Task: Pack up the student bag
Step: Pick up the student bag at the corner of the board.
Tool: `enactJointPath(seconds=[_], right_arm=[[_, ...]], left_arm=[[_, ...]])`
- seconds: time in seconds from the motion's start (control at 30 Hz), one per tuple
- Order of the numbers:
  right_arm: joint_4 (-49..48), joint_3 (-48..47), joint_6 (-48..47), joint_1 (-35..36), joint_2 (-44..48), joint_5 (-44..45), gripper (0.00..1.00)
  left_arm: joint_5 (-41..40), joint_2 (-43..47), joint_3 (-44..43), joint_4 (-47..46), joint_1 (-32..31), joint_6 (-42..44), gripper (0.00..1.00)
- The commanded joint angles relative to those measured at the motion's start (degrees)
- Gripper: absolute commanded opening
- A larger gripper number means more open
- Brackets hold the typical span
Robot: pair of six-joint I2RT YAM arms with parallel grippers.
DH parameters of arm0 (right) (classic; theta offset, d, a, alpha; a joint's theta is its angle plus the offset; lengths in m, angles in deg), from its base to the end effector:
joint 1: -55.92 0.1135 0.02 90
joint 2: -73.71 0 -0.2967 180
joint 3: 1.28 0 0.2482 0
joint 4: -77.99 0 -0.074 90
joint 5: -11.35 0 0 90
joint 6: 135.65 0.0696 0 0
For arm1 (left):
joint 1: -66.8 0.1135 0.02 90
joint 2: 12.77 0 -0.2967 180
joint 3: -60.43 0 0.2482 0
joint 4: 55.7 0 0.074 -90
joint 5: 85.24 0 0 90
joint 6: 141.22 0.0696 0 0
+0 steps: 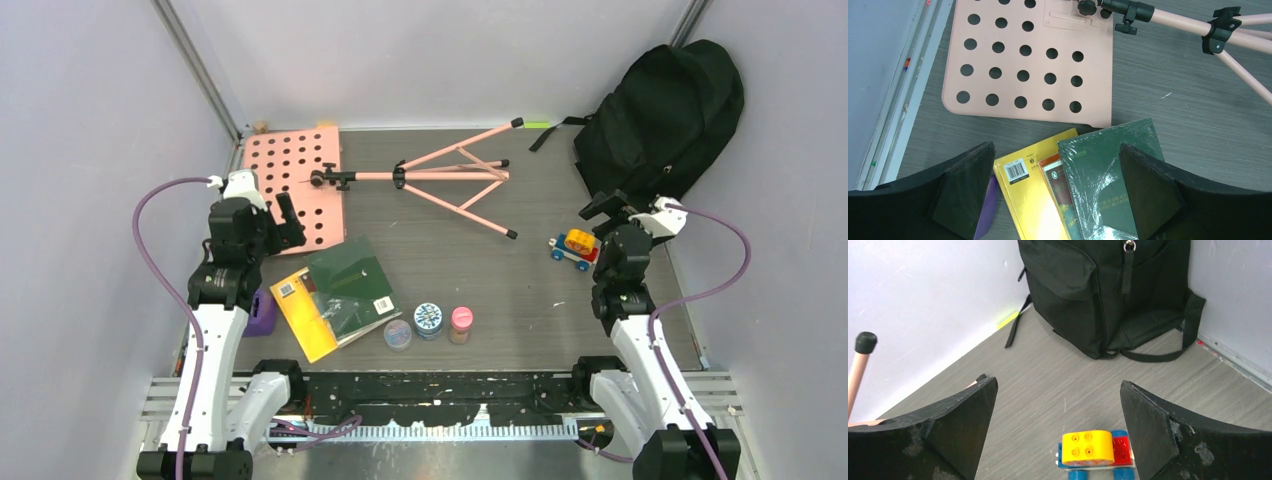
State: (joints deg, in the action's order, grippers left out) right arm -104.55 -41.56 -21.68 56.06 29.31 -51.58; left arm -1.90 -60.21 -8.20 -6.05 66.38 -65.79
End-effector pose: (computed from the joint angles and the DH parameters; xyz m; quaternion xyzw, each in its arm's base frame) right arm 0.1916 -0.0312 0.2995 0.3036 0.6482 -0.0225 0.6980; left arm 0.1766 0.0068 0.3535 -0.1351 0.8476 -0.0171 0.5129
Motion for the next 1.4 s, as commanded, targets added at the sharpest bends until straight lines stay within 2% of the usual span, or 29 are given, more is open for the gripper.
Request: enactJointPath(seconds=[0.0,0.27,0.4,0.67,0.83,0.93,1.03,1.17,1.37], right_arm=[[7.47,-3.55,3.62,-0.14,0.39,3.27,1.0],[12.16,-7.93,1.84,-0.14,-2.65,3.72,1.0],[15.65,-12.81,1.94,-0.38,-8.25,7.81,1.0],[22.97,-27.83,-3.19,-6.03,-24.48,0.06,1.0],[25.08,-37.0,-2.67,-11.82,-31.97,-4.52,1.0],[23.34,-39.05,-3.1,-13.3,-34.62,-6.32,1.0],[13.56,-37.39,-4.67,-13.86,-35.43,-6.82,1.0],[6.49,-38.46,-4.93,-14.93,-39.42,-7.24,1.0],[9.48,-45.44,-7.22,-15.07,-47.51,-1.83,1.0]], left_arm=[[1.15,0.05,-2.08,-0.7,-0.04,0.24,0.98],[2.06,-0.4,-1.53,-0.73,-0.1,0.19,0.98],[3.51,-0.19,-1.14,-0.75,-0.1,0.66,0.98],[6.38,-0.57,-0.49,-1.21,-0.49,1.9,0.98],[9.11,-1.24,-0.42,-1.13,-0.54,2.06,0.98],[9.73,-1.09,-0.52,-1.0,-0.54,2.02,0.98],[9.75,-1.34,-0.65,-0.5,-0.54,1.92,0.98],[11.95,-3.02,-1.42,0.66,-0.54,1.91,0.98],[15.44,-3.69,-1.58,0.89,-0.54,1.83,0.98]])
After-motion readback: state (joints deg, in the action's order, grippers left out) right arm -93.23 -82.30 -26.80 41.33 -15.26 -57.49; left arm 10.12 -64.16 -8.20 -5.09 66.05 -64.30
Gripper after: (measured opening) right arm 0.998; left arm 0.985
